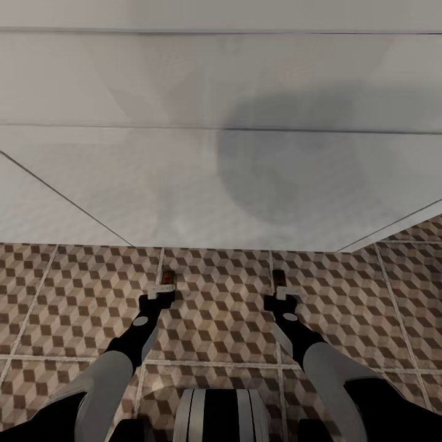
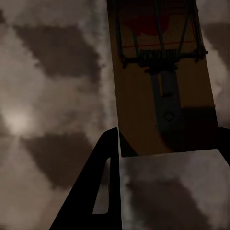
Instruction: Take the four mousetraps from the cabinet in the bathroom and place them on the bathroom floor. Make sure all four end up on the same floor surface, and ensure that at least two of them are either under or directly next to the same bathroom sink.
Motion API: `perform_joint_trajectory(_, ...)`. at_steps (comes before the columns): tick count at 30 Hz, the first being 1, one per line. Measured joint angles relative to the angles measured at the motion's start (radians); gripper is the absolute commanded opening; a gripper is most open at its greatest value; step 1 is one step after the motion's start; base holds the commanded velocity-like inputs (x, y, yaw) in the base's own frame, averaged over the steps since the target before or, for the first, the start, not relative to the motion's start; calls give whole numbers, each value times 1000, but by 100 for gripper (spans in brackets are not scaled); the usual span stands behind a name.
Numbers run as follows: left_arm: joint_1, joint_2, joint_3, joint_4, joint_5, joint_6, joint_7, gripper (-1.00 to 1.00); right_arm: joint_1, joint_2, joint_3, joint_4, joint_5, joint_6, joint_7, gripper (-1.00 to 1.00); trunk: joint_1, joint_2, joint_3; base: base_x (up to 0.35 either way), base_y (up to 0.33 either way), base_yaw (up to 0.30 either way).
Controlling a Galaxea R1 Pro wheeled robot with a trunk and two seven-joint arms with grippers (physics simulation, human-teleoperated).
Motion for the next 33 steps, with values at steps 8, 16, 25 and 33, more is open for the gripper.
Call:
perform_joint_trajectory(8,0,4,0,5,-1,-5,4,-100,0,-1,-1,1,0,0,0,-100,0,0,0,8,0,0)
perform_joint_trajectory(16,-1,5,0,5,-1,-36,4,-100,0,4,-1,1,0,0,0,-100,0,0,0,90,0,0)
perform_joint_trajectory(25,-1,3,0,5,-1,-65,5,-100,0,4,-1,1,0,0,0,-100,0,0,0,15,0,0)
perform_joint_trajectory(33,-1,3,0,5,-1,-67,6,-100,0,2,0,1,0,0,0,-100,0,0,0,1,0,0)
